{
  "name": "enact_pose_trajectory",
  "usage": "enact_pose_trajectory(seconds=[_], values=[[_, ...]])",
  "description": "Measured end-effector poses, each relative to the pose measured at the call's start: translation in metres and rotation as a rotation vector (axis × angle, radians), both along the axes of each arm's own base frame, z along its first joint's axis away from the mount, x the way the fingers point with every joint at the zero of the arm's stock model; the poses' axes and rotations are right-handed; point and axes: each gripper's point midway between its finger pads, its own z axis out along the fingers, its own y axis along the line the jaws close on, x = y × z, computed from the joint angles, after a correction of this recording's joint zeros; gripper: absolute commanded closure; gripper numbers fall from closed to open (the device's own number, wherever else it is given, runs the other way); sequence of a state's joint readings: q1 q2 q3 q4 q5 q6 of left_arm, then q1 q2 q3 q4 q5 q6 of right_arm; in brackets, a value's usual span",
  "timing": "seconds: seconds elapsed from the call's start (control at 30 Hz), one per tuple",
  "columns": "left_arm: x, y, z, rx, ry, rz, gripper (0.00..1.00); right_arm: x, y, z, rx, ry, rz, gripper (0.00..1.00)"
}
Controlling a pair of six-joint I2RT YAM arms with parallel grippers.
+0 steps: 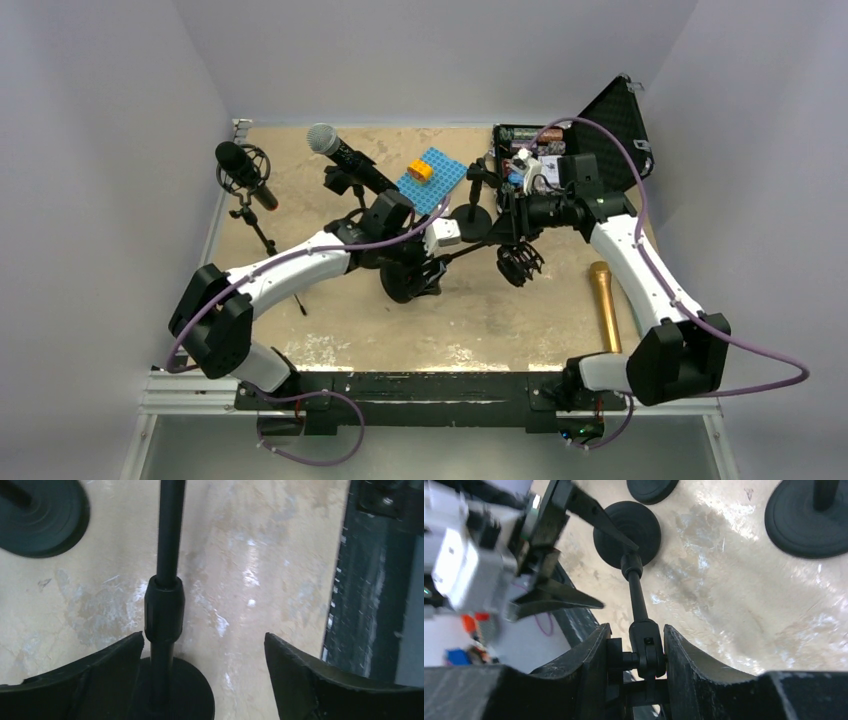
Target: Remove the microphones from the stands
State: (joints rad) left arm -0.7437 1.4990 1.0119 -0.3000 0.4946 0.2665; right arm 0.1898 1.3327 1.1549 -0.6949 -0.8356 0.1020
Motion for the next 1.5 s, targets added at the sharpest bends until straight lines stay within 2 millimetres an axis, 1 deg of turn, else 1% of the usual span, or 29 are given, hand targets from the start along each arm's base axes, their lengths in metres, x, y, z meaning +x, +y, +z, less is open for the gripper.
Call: enact_pose_trajectory(seconds=[0.07,0.1,0.13,0.2,0.27,0.37,0.43,0.5,0.53,0.6,0.67,0.73,0.77,0.83,0.9,0.93,0.97,1.0,1.17,1.23,1.3,1.4,1.5], values=[[-0.007,0.001,0.012,0.001,0.034,-0.052,0.00,-0.007,0.000,0.003,-0.017,-0.096,0.082,1.00],[-0.010,-0.001,0.022,-0.005,0.051,-0.083,0.00,-0.013,0.001,0.004,-0.030,-0.156,0.141,1.00],[-0.011,-0.004,0.035,-0.021,0.056,-0.122,0.00,-0.021,0.003,0.005,-0.042,-0.225,0.215,1.00],[-0.012,-0.008,0.054,-0.053,0.045,-0.177,0.00,-0.039,0.007,0.004,-0.067,-0.356,0.356,1.00],[-0.017,-0.008,0.063,-0.077,0.040,-0.233,0.00,-0.057,0.011,0.000,-0.086,-0.482,0.486,1.00],[-0.026,-0.006,0.059,-0.079,0.058,-0.291,0.00,-0.076,0.012,-0.008,-0.105,-0.590,0.606,1.00],[-0.030,-0.004,0.052,-0.064,0.068,-0.320,0.00,-0.080,0.011,-0.011,-0.117,-0.639,0.648,1.00],[-0.033,-0.002,0.044,-0.045,0.086,-0.344,0.00,-0.080,0.010,-0.011,-0.126,-0.678,0.668,1.00],[-0.034,-0.001,0.040,-0.039,0.094,-0.352,0.03,-0.080,0.010,-0.011,-0.131,-0.691,0.674,1.00],[-0.038,0.000,0.032,-0.027,0.130,-0.367,0.15,-0.080,0.010,-0.010,-0.141,-0.718,0.686,1.00],[-0.041,0.000,0.027,-0.025,0.158,-0.377,0.32,-0.080,0.009,-0.009,-0.146,-0.732,0.691,1.00],[-0.045,0.000,0.023,-0.025,0.182,-0.391,0.52,-0.081,0.008,-0.009,-0.148,-0.744,0.694,1.00],[-0.046,0.000,0.021,-0.023,0.195,-0.393,0.57,-0.082,0.008,-0.009,-0.149,-0.745,0.695,1.00],[-0.049,-0.001,0.016,-0.017,0.219,-0.400,0.63,-0.083,0.007,-0.010,-0.149,-0.742,0.693,1.00],[-0.049,-0.002,0.012,-0.011,0.233,-0.395,0.66,-0.083,0.008,-0.010,-0.147,-0.736,0.688,1.00],[-0.049,-0.002,0.011,-0.011,0.235,-0.394,0.74,-0.083,0.008,-0.009,-0.145,-0.730,0.682,1.00],[-0.049,-0.003,0.011,-0.013,0.234,-0.392,0.88,-0.083,0.008,-0.009,-0.143,-0.722,0.674,1.00],[-0.050,-0.003,0.011,-0.016,0.236,-0.387,1.00,-0.082,0.008,-0.009,-0.141,-0.713,0.665,1.00],[-0.046,-0.001,0.012,-0.008,0.218,-0.320,1.00,-0.077,0.012,-0.007,-0.122,-0.620,0.561,1.00],[-0.041,0.002,0.012,0.013,0.181,-0.253,1.00,-0.066,0.013,-0.008,-0.101,-0.512,0.453,1.00],[-0.033,0.004,0.013,0.037,0.103,-0.181,1.00,-0.055,0.013,-0.008,-0.055,-0.394,0.354,1.00],[-0.012,0.009,0.021,0.086,-0.052,-0.026,1.00,-0.033,0.010,-0.010,0.053,-0.172,0.187,1.00],[0.001,0.011,0.028,0.100,-0.104,0.079,1.00,-0.019,0.010,-0.008,0.112,-0.077,0.106,1.00]])
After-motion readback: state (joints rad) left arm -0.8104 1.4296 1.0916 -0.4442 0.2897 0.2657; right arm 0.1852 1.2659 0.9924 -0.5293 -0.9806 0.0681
